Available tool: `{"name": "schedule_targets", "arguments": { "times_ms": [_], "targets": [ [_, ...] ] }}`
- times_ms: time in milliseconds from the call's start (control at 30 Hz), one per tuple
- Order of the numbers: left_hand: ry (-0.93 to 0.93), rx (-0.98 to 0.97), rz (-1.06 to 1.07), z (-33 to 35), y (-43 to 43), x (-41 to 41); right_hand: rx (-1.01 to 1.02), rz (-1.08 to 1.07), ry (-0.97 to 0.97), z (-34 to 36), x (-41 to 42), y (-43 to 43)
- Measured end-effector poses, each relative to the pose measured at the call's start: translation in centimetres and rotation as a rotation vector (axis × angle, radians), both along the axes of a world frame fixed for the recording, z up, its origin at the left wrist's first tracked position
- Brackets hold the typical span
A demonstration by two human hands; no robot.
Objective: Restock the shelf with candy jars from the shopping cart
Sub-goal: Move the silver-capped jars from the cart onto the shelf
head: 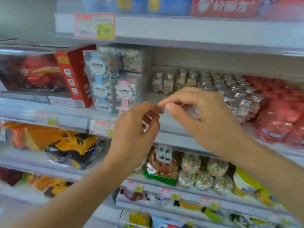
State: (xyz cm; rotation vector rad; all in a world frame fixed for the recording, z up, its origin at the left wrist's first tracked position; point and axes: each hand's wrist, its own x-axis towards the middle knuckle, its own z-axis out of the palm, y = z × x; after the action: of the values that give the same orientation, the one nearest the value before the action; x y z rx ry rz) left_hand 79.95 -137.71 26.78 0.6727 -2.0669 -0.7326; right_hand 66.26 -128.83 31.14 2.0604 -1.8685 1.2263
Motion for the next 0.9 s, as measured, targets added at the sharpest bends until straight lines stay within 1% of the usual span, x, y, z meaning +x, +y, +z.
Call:
{"name": "schedule_targets", "arguments": {
  "times_ms": [200, 267, 367, 500, 633, 767, 900],
  "targets": [
    [-0.097, 0.204, 0.126, -10.0, 0.0, 7.1, 0.169, 0.093, -0.176, -10.6, 6.0, -1.1],
    [-0.145, 0.283, 0.193, -14.3, 0.1, 9.1, 0.265, 0.107, -0.217, -14.8, 7.5, -1.7],
    [-0.233, 0.432, 0.288, -21.3, 0.6, 12.0, 0.467, 0.142, -0.302, -22.2, 9.3, -2.3],
    [-0.467, 0.643, 0.371, -31.0, 1.9, 15.5, 0.771, 0.123, -0.281, -33.3, 10.9, -2.2],
    [-0.711, 0.855, 0.405, -39.4, 3.3, 18.0, 1.141, 0.134, -0.192, -42.8, 12.4, -0.9],
    [-0.922, 0.939, 0.328, -45.4, 4.6, 19.6, 1.357, 0.098, -0.151, -49.2, 13.7, -0.1],
    [-1.004, 0.992, 0.263, -49.6, 5.2, 20.0, 1.515, 0.09, -0.083, -53.8, 14.9, 0.2]
  ]
}}
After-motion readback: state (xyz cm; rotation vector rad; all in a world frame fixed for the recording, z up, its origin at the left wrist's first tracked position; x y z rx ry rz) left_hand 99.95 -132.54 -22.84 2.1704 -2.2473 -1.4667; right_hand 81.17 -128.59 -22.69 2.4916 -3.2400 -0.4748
